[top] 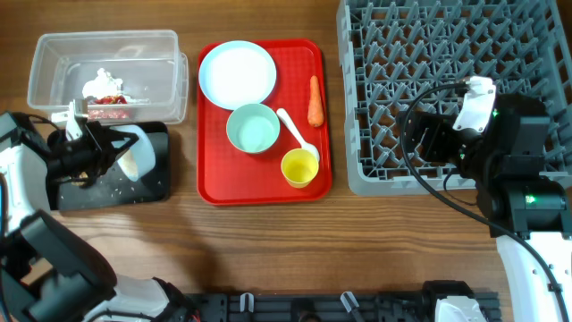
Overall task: Sort waste into correct bins and load items into the dishwasher rack
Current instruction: 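Tip the rice bowl over the black tray to pour out rice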
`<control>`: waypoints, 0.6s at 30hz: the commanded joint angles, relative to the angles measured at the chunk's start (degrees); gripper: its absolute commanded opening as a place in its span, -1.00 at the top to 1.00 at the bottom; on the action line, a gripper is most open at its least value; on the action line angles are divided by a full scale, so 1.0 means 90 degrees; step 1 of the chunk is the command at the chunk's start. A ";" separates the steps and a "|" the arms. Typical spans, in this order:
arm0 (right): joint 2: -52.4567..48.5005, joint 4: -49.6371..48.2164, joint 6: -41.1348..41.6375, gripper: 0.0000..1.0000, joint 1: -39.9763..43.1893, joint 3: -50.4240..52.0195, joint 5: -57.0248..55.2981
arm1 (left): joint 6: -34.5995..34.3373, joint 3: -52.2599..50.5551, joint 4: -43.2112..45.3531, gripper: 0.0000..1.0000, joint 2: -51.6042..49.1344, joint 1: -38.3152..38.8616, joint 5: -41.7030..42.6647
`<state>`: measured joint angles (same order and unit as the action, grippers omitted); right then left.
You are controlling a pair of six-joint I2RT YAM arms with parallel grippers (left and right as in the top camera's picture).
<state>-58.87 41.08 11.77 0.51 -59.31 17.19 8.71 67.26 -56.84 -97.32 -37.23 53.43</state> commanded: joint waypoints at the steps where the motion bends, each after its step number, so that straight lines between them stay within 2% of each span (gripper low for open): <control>1: -0.0019 -0.0032 0.0049 -0.99 -0.0024 -0.0124 0.0087 | 0.0226 0.0109 -0.0204 0.92 -0.0257 -0.0206 0.0845; 11: -0.0019 -0.0032 0.0216 -0.99 -0.0024 -0.0124 0.0102 | 0.0172 0.0109 -0.0741 0.92 -0.0301 -0.0906 0.1447; 18: -0.0019 -0.0034 0.0243 -1.00 -0.0024 -0.0124 0.0102 | 0.0175 0.0109 -0.0733 0.92 -0.0301 -0.1345 0.1923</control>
<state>-58.89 41.10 13.02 0.51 -59.31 17.19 9.39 67.26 -63.31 -99.77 -47.81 65.08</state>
